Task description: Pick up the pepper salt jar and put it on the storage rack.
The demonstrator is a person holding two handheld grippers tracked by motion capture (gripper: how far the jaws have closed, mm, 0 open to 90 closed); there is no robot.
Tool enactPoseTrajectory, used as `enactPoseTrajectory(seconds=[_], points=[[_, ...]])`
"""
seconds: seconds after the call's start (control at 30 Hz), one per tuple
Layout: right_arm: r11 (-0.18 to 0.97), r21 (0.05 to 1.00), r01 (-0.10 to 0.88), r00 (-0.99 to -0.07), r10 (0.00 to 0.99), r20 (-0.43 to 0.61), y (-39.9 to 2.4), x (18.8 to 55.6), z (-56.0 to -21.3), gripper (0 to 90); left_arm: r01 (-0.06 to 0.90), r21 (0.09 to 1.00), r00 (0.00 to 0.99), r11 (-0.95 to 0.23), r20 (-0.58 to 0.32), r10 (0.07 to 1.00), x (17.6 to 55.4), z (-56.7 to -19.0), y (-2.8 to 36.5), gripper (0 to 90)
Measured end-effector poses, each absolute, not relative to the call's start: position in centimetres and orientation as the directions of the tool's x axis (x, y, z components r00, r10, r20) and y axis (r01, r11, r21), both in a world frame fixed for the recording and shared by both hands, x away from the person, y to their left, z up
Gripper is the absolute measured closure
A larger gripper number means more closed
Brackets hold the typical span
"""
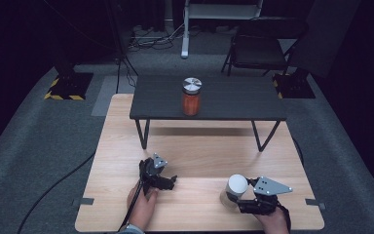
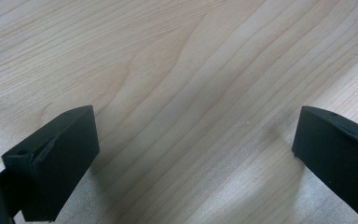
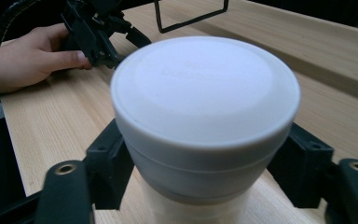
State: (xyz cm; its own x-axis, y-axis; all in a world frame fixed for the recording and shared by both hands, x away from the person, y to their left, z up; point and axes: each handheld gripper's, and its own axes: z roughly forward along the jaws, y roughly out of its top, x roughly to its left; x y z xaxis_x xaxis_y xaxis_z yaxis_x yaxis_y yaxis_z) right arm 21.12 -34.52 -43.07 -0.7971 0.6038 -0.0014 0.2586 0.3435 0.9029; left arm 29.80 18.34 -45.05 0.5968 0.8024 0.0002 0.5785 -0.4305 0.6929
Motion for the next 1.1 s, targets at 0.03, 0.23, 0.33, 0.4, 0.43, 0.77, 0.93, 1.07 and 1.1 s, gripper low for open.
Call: enactPoseTrajectory(seconds=[0.03,0.23,0.33,0.4,0.43,0.77,0.93,1.07,1.1], points=[[0.347,0.904,0.25,-0.798,0.602,-0.01,-34.5,21.0,-43.1,32.8,0.578,0.693,0.597,-0.431,0.001,0.802,29.8,-45.0,18.3,0.4],[0.351,0.899,0.261,-0.796,0.606,-0.005,-34.3,21.1,-42.7,33.2,0.575,0.695,0.599,-0.432,0.002,0.801,29.8,-45.1,18.4,0.4],[0.346,0.898,0.272,-0.799,0.601,0.01,-34.3,21.4,-42.5,33.1,0.577,0.694,0.598,-0.431,0.001,0.802,29.8,-45.1,18.4,0.3],[0.346,0.897,0.276,-0.799,0.601,0.013,-34.2,21.4,-42.4,33.1,0.577,0.694,0.598,-0.432,0.002,0.802,29.8,-45.1,18.4,0.4],[0.35,0.895,0.277,-0.8,0.6,0.014,-34.2,21.5,-42.3,33.1,0.576,0.695,0.599,-0.432,0.002,0.801,29.8,-45.1,18.4,0.3],[0.36,0.889,0.283,-0.805,0.593,0.017,-33.7,21.7,-41.0,33.1,0.578,0.693,0.597,-0.431,0.001,0.802,29.8,-45.1,18.4,0.4],[0.369,0.89,0.269,-0.801,0.599,-0.007,-33.3,21.8,-40.1,33.1,0.577,0.693,0.598,-0.431,0.001,0.802,29.8,-45.1,18.4,0.3],[0.356,0.896,0.265,-0.793,0.61,-0.007,-33.3,22.2,-39.2,33.1,0.577,0.693,0.598,-0.431,0.001,0.802,29.8,-45.0,18.4,0.3],[0.354,0.898,0.263,-0.791,0.612,-0.01,-33.2,22.3,-38.9,33.1,0.577,0.694,0.598,-0.432,0.001,0.801,29.8,-45.1,18.4,0.3]])
